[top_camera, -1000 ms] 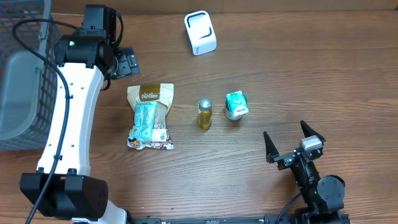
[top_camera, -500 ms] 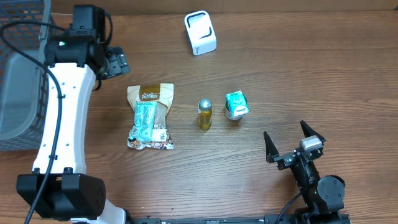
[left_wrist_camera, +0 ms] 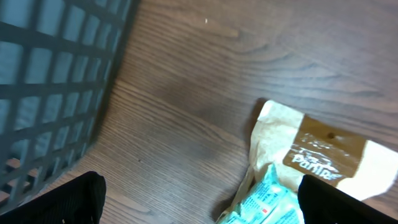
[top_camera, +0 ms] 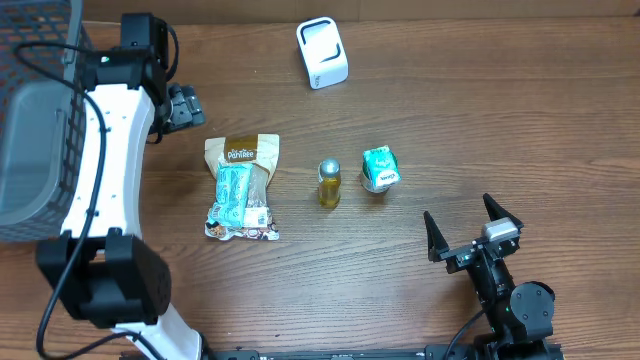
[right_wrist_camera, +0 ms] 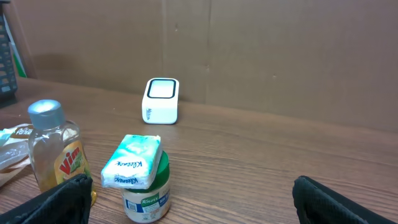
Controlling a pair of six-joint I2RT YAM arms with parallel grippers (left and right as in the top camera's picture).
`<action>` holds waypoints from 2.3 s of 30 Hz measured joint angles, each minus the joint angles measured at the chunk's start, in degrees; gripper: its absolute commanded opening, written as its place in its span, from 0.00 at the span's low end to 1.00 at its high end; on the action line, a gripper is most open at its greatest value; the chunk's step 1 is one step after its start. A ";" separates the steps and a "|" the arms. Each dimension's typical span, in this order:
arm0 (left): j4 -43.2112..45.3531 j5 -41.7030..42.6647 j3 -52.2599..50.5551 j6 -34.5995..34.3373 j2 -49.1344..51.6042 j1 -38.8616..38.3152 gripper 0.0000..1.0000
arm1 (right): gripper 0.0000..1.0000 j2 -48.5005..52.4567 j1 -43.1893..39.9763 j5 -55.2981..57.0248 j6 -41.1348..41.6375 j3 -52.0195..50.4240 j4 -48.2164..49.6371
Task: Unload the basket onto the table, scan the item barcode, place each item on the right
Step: 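Open the left gripper and raise it away from the bag, then swing the right gripper up toward the tissue tub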
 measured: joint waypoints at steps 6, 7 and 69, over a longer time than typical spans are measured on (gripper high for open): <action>-0.28 0.00 0.00 0.00 3.23 0.00 0.99 | 1.00 0.00 0.00 0.00 -0.02 0.00 0.02; -0.28 0.00 0.00 0.00 3.26 0.00 1.00 | 1.00 0.00 0.00 -0.02 -0.02 0.00 -0.02; 2.69 1.70 1.25 0.20 -18.16 3.58 1.00 | 1.00 0.00 0.00 0.02 -0.04 0.00 0.00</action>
